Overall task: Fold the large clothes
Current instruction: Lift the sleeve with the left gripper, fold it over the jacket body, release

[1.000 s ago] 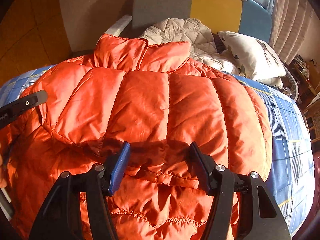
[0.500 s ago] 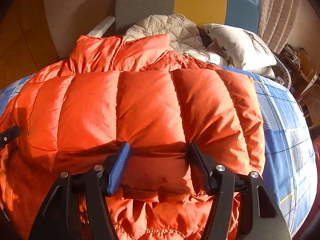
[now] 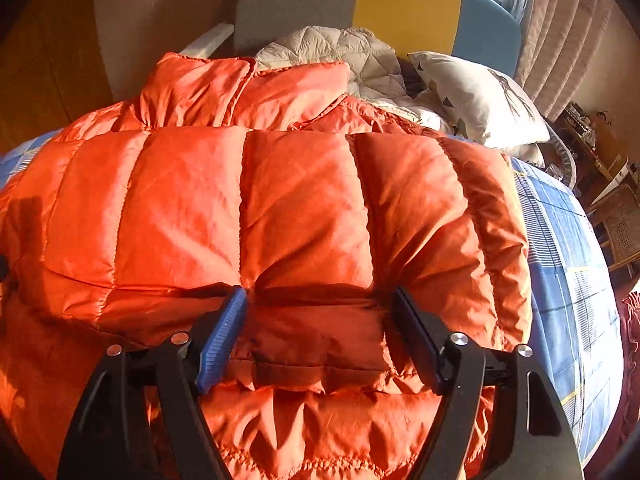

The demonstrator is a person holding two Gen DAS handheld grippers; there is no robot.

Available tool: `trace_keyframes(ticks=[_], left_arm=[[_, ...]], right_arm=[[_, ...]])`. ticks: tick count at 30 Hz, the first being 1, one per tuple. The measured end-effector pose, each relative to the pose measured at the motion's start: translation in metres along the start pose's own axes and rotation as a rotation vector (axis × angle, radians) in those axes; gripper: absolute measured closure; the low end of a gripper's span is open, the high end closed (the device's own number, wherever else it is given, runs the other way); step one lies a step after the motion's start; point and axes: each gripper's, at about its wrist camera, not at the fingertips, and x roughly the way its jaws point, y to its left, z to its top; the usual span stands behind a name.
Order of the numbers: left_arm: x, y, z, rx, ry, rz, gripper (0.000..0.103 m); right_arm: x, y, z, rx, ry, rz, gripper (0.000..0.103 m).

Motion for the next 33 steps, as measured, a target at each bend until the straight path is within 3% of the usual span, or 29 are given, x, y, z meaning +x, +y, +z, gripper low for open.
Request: trace_keyframes(ticks=[5, 10, 19, 23, 33], left_arm=[[-0.042, 0.021, -0.025, -0.058, -0.046, 0.006, 0.033], [-0.069, 0.053, -0.058, -0.117, -0.043, 0.035, 0.031], [-0.097, 0.123, -0.088, -0.206, -0.051, 0.191, 0.031], [-0.112, 0.156, -0.094, -0.227, -0.054, 0.275, 0.031], [-0.163, 0.24, -0.113, -0.408, -0.089, 0.475, 0.032]], right_arm=[[-0.029, 0.004, -0.017, 0.017, -0.049, 0.012, 0.019], [-0.049, 0.011, -0.042, 0.008, -0.059, 0.04, 0.019], [-0.062, 0.018, -0.072, -0.014, -0.08, 0.01, 0.019], [-0.067, 0.017, -0.074, -0.026, -0.102, -0.01, 0.019], [-0.064, 0.009, -0.071, 0.029, -0.079, -0.039, 0.019]])
